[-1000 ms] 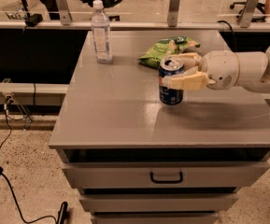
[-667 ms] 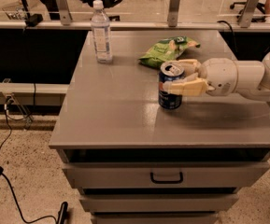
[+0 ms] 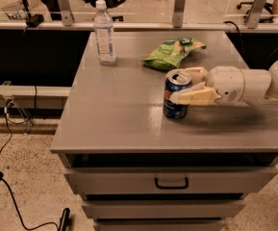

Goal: Place pepsi can upright

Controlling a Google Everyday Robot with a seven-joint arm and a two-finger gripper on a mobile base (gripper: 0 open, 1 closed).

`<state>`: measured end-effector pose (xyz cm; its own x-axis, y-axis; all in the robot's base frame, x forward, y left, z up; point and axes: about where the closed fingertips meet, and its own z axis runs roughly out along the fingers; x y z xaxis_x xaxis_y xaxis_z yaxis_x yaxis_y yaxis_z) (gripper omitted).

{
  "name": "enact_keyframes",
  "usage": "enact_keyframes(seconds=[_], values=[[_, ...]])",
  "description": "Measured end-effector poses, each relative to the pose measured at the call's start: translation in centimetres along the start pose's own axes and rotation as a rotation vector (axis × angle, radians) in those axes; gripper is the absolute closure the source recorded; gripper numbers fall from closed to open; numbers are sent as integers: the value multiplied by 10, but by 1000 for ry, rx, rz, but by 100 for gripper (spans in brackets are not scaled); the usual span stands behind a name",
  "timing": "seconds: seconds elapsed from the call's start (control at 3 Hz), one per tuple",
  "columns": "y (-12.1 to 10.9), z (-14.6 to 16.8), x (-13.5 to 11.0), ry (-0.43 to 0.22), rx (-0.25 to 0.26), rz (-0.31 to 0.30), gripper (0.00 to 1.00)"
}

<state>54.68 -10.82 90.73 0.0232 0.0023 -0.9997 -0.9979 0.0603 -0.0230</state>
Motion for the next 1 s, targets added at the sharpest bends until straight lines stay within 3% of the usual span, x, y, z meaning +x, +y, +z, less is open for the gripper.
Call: enact_keyframes(seconds=[0.33, 0.67, 1.0], values=[[-1, -2, 3, 3, 5, 10, 0], [0, -14, 1, 43, 31, -10, 0], [2, -39, -5, 129, 83, -45, 0]])
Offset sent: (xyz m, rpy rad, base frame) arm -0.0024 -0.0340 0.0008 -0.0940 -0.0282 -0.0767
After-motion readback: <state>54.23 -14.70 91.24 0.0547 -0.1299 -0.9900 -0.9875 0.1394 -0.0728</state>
